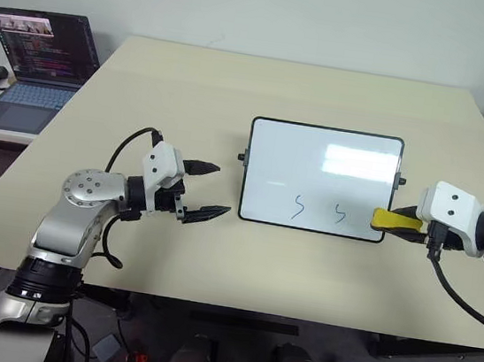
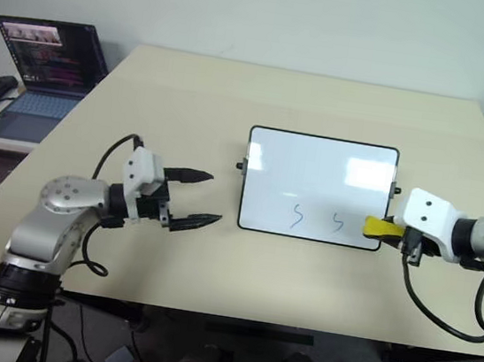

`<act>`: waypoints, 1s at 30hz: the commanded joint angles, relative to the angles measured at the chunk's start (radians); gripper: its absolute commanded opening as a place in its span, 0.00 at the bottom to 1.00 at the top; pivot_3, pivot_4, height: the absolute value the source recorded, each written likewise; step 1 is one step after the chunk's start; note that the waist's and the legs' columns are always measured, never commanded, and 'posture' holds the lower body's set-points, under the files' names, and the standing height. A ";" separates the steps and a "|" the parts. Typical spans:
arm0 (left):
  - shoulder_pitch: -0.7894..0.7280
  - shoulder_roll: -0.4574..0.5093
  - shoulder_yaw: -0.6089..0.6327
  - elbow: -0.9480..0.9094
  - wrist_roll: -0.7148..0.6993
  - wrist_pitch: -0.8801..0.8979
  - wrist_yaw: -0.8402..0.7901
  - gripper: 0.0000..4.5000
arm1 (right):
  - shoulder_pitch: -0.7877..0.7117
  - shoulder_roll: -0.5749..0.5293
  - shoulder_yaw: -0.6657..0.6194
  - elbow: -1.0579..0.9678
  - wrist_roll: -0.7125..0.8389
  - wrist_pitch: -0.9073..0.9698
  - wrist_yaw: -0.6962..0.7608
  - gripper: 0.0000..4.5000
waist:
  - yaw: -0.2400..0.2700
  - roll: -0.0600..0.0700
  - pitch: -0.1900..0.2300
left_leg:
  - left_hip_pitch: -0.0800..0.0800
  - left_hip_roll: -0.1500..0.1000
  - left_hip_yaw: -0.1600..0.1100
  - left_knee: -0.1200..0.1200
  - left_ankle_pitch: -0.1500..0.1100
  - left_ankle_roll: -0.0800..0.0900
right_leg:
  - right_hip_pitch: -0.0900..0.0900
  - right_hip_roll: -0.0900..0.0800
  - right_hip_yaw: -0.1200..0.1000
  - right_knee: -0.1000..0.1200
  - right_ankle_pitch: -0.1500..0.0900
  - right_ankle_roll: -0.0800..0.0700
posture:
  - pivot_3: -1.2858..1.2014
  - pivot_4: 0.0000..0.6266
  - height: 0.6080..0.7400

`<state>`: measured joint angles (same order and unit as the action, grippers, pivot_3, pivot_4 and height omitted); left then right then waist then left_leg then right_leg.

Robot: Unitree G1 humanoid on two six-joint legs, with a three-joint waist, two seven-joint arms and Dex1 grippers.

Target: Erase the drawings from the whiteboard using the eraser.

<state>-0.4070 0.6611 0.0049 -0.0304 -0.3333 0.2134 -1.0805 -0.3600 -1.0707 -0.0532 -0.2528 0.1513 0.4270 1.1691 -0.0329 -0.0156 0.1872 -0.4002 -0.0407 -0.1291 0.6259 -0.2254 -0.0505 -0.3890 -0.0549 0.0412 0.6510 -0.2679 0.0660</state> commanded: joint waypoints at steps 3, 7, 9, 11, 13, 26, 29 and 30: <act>-0.020 0.002 0.010 -0.030 -0.016 -0.001 0.001 1.00 | -0.097 0.087 -0.009 -0.053 0.071 0.017 -0.058 0.22 | 0.000 0.000 0.000 | 0.000 0.000 0.000 0.001 0.000 0.000 | 0.000 0.000 0.000 0.001 0.000 0.000 | 0.52 0.24 1.00; -0.015 0.006 0.011 -0.033 -0.016 0.000 -0.001 1.00 | -0.094 0.076 0.003 -0.052 0.062 0.017 -0.053 0.22 | 0.005 0.000 0.000 | 0.000 0.000 -0.001 0.001 0.000 0.000 | 0.000 0.000 0.000 0.001 0.000 0.000 | 0.52 0.24 1.00; -0.015 0.007 0.012 -0.033 -0.017 0.000 -0.001 1.00 | -0.087 0.062 0.013 -0.037 0.047 0.002 -0.051 0.22 | 0.007 0.000 0.000 | 0.000 -0.001 -0.001 0.001 0.000 0.000 | 0.000 0.000 0.000 0.001 0.000 0.000 | 0.52 0.24 1.00; -0.015 0.007 0.013 -0.032 -0.017 0.000 -0.001 1.00 | -0.089 0.060 0.017 -0.038 0.050 0.001 -0.051 0.22 | 0.006 0.000 0.000 | 0.000 -0.001 -0.001 0.001 0.000 0.000 | 0.000 0.000 0.000 0.001 0.000 0.000 | 0.52 0.24 1.00; -0.014 0.007 0.013 -0.034 -0.018 0.001 0.000 1.00 | -0.104 0.075 0.021 -0.048 0.065 0.007 -0.056 0.22 | 0.005 0.000 0.000 | 0.000 -0.001 -0.001 0.001 0.000 0.000 | 0.000 0.000 0.000 0.001 0.000 0.000 | 0.52 0.24 1.00; -0.017 -0.023 -0.029 -0.010 -0.006 -0.015 -0.008 1.00 | -0.286 0.536 0.301 0.160 -0.138 -0.207 -0.356 0.22 | -0.008 0.000 0.000 | 0.002 -0.001 -0.001 0.003 0.000 0.000 | -0.001 0.000 0.001 0.009 0.000 0.000 | 0.52 0.24 1.00; -0.015 -0.025 -0.036 -0.010 -0.005 -0.017 -0.011 1.00 | -0.314 0.581 0.338 0.296 -0.208 -0.311 -0.403 0.22 | -0.001 0.000 0.000 | 0.002 -0.002 -0.002 0.003 0.000 -0.001 | -0.001 0.000 0.001 0.010 0.000 0.000 | 0.52 0.24 1.00; -0.013 -0.024 -0.036 -0.011 -0.004 -0.018 -0.013 1.00 | -0.319 0.587 0.345 0.334 -0.223 -0.337 -0.409 0.22 | 0.001 0.000 0.000 | 0.002 -0.002 -0.002 0.003 0.000 -0.001 | -0.001 0.000 0.000 0.010 0.000 0.000 | 0.52 0.24 1.00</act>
<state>-0.4115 0.6341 -0.0365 -0.0271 -0.3309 0.2100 -1.0854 -0.6542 -0.4883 0.2944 0.0445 -0.0421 0.1563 0.7835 -0.0321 -0.0158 0.1871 -0.3982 -0.0422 -0.1311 0.6289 -0.2249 -0.0510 -0.3900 -0.0544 0.0415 0.6607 -0.2678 0.0656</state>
